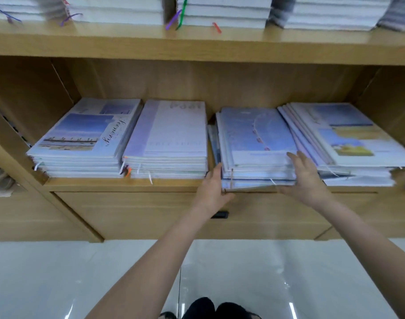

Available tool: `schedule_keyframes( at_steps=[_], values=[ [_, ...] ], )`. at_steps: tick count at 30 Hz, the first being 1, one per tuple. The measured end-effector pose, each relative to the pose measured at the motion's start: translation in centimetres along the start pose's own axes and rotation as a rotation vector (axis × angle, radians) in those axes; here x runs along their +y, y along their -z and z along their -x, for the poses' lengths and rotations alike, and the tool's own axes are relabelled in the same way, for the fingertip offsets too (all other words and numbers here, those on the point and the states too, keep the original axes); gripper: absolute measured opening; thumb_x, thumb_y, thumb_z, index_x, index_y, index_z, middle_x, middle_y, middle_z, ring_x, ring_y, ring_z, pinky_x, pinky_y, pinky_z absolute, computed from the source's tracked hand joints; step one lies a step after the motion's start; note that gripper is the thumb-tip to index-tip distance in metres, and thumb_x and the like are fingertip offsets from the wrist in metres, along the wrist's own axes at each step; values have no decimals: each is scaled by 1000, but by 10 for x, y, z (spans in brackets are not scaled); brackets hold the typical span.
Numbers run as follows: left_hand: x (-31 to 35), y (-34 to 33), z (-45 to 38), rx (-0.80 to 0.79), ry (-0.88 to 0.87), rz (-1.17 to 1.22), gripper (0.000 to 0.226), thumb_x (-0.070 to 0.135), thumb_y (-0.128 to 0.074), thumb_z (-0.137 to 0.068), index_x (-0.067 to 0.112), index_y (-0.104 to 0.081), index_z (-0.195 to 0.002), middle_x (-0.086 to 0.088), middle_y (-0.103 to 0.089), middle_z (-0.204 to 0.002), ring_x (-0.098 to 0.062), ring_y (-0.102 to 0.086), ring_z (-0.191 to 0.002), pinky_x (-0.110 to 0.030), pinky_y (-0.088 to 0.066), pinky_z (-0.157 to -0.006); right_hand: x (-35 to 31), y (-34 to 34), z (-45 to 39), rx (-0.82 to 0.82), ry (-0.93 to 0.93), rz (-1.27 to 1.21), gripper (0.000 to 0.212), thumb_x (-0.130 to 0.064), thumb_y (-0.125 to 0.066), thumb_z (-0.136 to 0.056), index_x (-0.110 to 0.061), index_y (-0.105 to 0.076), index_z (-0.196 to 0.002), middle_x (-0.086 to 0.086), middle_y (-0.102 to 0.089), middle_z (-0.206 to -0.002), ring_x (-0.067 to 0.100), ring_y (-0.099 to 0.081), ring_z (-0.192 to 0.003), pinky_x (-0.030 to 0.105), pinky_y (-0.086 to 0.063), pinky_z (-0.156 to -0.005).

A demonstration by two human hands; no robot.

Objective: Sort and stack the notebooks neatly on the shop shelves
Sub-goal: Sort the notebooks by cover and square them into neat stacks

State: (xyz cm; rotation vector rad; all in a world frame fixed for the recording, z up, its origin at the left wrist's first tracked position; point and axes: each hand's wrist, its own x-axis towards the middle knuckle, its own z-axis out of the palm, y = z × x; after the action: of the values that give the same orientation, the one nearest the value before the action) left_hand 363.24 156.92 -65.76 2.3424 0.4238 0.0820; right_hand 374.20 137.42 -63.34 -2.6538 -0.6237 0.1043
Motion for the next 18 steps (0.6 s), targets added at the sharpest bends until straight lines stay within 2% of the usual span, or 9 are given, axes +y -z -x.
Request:
schedule_keyframes(
  at_steps=[2,5,7,9,10,12,13,16,18],
  values=[
    [-6,-3,-14,44,17,-24,84,25,-68,-84,17,-15,-148,-6,-40,-144,-23,-44,-127,-27,-37,-98,6,-14,-3,22,51,85,90,-16,-77,-74,-7,-23,-145,21,-7,-154,33,-6,-144,38,-12,-114],
    [-18,-3,-22,108,-61,4,75,23,-68,-84,16,-27,-146,-3,-53,-134,-18,-50,-121,-20,-36,-95,6,-27,-7,118,91,104,83,-14,-77,-75,-4,-30,-143,24,-12,-153,38,-9,-143,44,-13,-114],
    [-25,-6,-21,222,-71,41,65,19,-63,-87,17,-32,-144,-4,-65,-111,-21,-60,-103,-25,-44,-88,3,-28,-7,177,91,35,76,-11,-76,-75,-2,-37,-139,25,-17,-151,39,-16,-140,46,-18,-113],
    [-26,-10,-18,326,-30,38,59,16,-60,-89,17,-36,-143,-3,-64,-87,-18,-59,-82,-24,-44,-77,4,-24,-4,232,92,-45,70,-7,-76,-75,-2,-42,-135,22,-19,-150,36,-21,-139,44,-25,-110],
    [-25,-11,-18,351,-14,51,58,14,-61,-89,15,-38,-142,-4,-64,-87,-18,-59,-81,-23,-43,-77,7,-22,-1,264,91,-61,68,-5,-76,-74,-1,-43,-133,20,-21,-150,34,-23,-139,44,-30,-107],
    [-21,-13,-19,346,8,85,59,6,-60,-88,13,-38,-142,-6,-67,-106,-20,-62,-96,-21,-43,-84,11,-19,4,304,78,-54,65,-3,-75,-74,1,-44,-132,18,-23,-150,32,-26,-139,43,-36,-103],
    [-18,-12,-19,323,24,92,60,3,-58,-88,13,-36,-143,-6,-64,-116,-21,-61,-104,-21,-42,-87,9,-21,4,291,64,-36,66,-4,-74,-76,2,-41,-134,18,-21,-151,32,-23,-140,41,-33,-105],
    [-4,-11,-15,236,19,150,69,3,-57,-88,18,-23,-147,-5,-50,-137,-22,-53,-117,-18,-38,-92,-8,-32,-4,160,4,76,77,-15,-67,-85,0,-21,-145,22,-5,-154,34,-3,-144,39,-9,-115],
    [6,-12,-14,201,-42,170,74,9,-56,-91,29,-13,-148,-4,-29,-151,-18,-46,-124,-20,-34,-99,-21,-34,-8,148,-28,90,80,-18,-64,-87,-1,-15,-147,22,-4,-154,35,1,-143,41,-5,-116]
  ],
)
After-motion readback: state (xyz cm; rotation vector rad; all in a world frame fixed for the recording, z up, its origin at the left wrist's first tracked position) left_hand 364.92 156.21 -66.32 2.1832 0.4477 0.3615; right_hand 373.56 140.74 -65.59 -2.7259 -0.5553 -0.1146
